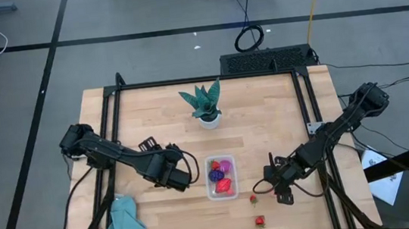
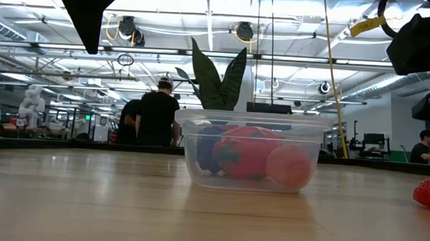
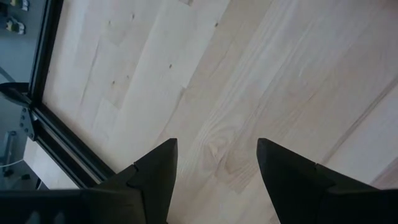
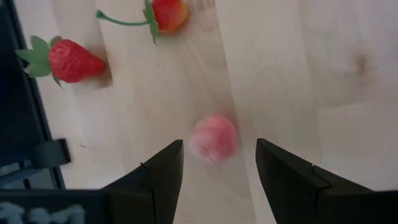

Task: Pick and placing Produce into tupperware
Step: Put the pink peach into the transparent bin, then put the top red strawberry into the transparent bin

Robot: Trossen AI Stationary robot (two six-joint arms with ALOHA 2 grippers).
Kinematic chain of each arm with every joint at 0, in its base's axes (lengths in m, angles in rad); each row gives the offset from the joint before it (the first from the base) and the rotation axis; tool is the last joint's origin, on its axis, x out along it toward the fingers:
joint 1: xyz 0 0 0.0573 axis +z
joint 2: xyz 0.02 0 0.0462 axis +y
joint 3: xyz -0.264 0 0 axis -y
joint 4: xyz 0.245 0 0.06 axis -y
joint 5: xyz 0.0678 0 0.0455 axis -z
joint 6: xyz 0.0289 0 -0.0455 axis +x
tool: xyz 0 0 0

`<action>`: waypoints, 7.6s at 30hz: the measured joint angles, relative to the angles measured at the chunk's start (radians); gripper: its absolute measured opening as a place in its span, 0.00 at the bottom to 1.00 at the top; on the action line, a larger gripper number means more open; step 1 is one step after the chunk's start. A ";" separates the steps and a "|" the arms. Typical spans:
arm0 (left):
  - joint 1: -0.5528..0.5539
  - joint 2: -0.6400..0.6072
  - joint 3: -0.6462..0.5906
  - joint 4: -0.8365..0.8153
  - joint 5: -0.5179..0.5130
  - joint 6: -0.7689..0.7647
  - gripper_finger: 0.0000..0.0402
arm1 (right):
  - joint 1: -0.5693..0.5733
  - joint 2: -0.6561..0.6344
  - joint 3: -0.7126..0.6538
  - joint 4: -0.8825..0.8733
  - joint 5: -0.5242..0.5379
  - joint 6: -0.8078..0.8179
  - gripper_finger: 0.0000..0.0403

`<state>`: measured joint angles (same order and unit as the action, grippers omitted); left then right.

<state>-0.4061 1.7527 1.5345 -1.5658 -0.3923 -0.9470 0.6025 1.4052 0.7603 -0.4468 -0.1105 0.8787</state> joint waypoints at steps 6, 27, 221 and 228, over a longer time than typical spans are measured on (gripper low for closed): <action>0.000 0.000 0.000 0.000 0.000 0.000 0.56 | 0.000 0.000 -0.012 0.040 -0.003 0.000 0.48; 0.000 0.000 0.000 0.000 0.001 -0.001 0.56 | 0.000 0.111 -0.010 0.041 -0.047 0.026 0.48; 0.170 -0.394 -0.295 -0.005 -0.159 0.288 0.56 | -0.407 0.615 0.857 -0.371 -0.051 -0.865 0.41; 0.170 -0.394 -0.295 -0.005 -0.159 0.288 0.56 | -0.387 0.576 0.905 -0.500 -0.046 -0.836 0.41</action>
<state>-0.2359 1.3590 1.2396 -1.5711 -0.5518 -0.6590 0.2153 1.9815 1.6650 -0.9468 -0.1565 0.0426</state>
